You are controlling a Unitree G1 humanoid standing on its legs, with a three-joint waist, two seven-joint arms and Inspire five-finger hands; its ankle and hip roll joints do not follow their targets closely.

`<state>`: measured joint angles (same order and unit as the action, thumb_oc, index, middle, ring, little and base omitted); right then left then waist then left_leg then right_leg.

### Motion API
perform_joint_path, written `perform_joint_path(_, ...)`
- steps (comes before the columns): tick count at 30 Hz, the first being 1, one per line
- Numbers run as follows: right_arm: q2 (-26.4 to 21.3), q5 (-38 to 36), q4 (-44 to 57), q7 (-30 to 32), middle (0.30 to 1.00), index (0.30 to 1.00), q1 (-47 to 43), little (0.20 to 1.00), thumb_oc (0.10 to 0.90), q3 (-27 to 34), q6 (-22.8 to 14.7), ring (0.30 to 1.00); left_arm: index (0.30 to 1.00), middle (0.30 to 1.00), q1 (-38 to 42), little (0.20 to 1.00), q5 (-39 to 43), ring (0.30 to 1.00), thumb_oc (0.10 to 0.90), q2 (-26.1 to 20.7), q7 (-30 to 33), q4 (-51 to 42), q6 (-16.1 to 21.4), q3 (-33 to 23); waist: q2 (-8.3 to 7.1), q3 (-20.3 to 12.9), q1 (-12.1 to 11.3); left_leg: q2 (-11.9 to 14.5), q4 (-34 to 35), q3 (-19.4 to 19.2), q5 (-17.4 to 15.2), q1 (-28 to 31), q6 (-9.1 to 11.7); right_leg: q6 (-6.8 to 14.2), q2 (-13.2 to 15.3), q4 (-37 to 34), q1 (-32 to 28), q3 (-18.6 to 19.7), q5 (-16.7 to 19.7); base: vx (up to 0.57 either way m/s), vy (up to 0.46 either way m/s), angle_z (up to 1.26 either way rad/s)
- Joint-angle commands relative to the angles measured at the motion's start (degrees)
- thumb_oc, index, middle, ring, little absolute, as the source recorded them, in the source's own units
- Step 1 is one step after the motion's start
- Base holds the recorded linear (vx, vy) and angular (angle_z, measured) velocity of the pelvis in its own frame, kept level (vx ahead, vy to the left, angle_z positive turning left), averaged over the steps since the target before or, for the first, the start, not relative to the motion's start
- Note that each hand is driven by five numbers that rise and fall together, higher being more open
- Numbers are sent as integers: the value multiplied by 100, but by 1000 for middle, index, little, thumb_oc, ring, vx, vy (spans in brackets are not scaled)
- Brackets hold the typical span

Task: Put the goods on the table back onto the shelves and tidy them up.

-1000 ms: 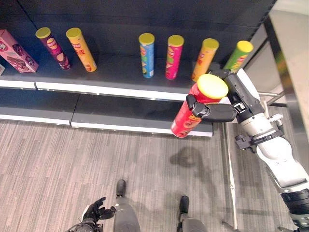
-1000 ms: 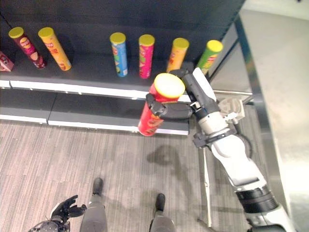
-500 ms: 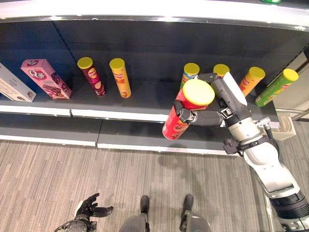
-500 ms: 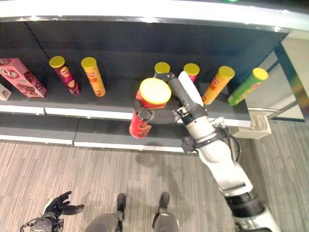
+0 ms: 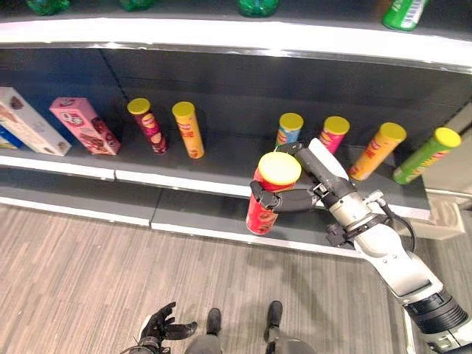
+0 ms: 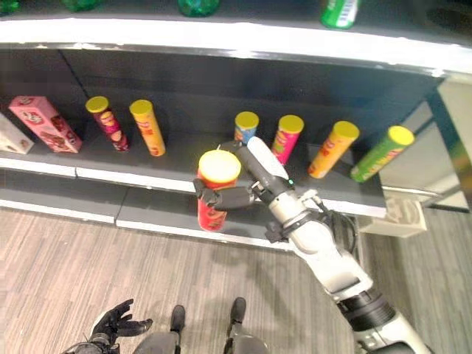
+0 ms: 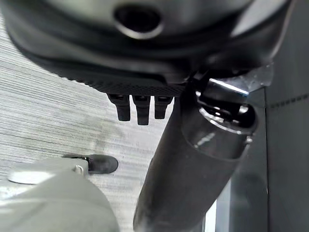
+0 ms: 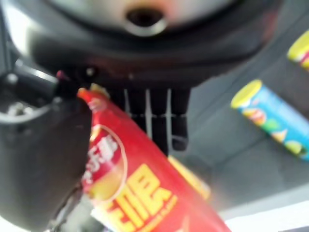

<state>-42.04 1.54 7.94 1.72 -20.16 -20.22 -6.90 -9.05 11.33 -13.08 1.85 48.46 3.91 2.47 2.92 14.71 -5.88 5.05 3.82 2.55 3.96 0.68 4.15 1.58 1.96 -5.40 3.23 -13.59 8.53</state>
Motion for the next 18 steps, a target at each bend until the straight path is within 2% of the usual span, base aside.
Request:
perform_joint_path(1, 341, -30, 372, 543, 300, 300, -945, 300, 400, 332, -521, 300, 900, 900, 6, 900, 255, 900, 800, -589, 77, -172, 176, 275, -279, 76, -131, -269, -1384, 20, -727, -682, 148, 434, 483, 75, -400, 201, -742, -121, -101, 45)
perform_joint_path(2, 344, -30, 358, 548, 300, 300, -962, 300, 400, 324, -528, 300, 900, 900, 10, 900, 256, 900, 800, -590, 77, -172, 175, 270, -276, 66, -110, -272, -1457, 41, -756, -741, 147, 435, 482, 77, -383, 183, -742, -66, -8, 30)
perform_joint_path(3, 389, 39, 143, 721, 300, 300, -1107, 300, 400, 301, -517, 300, 900, 900, 23, 900, 353, 900, 800, -575, 113, -217, 201, 316, -260, 154, -159, -248, -1563, 217, -693, -1017, 225, 452, 525, 72, -391, 126, -779, -11, 36, 27)
perform_joint_path(5, 425, 280, -31, 902, 300, 300, -1303, 300, 400, 241, -434, 300, 900, 900, -18, 900, 382, 900, 800, -564, 124, -184, 173, 334, -219, 102, -202, -82, -1192, 296, -492, -1133, 207, 514, 536, 56, -400, 102, -789, 41, 56, 18)
perform_joint_path(6, 426, 280, -32, 903, 300, 300, -1304, 300, 400, 239, -435, 300, 900, 900, -19, 900, 382, 900, 800, -564, 124, -184, 173, 334, -221, 102, -202, -82, -1185, 294, -488, -1129, 207, 514, 536, 56, -399, 104, -789, 148, 147, 14)
perform_joint_path(7, 481, 722, -185, 1171, 300, 300, -1445, 300, 400, 244, -364, 300, 900, 900, -112, 900, 281, 900, 800, -613, 143, -90, 155, 352, -59, -49, -302, 24, -323, 385, -250, -966, 167, 578, 466, 40, -398, 174, -871, 140, 176, 6)
perform_joint_path(12, 590, 1327, -535, 1549, 300, 300, -1696, 300, 400, 192, -159, 300, 900, 900, -156, 900, 199, 900, 800, -616, 246, 45, 191, 347, 124, -135, -419, -89, 35, 159, -165, -665, 125, 673, 630, 40, -337, 289, -818, 96, 179, -30)
perform_joint_path(13, 568, 1436, -684, 1663, 300, 300, -1874, 300, 400, 183, -115, 300, 900, 900, -148, 900, 210, 900, 800, -662, 281, 9, 218, 364, 180, -116, -483, -145, 72, 124, -153, -663, 103, 709, 696, 40, -253, 337, -766, 24, 186, 5)
perform_joint_path(18, 385, 1603, -1164, 1955, 300, 300, -2494, 300, 400, 141, -5, 300, 900, 900, -84, 900, 287, 900, 800, -726, 366, -87, 303, 534, 273, -40, -596, -262, 118, 115, -128, -805, 49, 797, 839, 40, -44, 352, -653, -3, 108, 15)
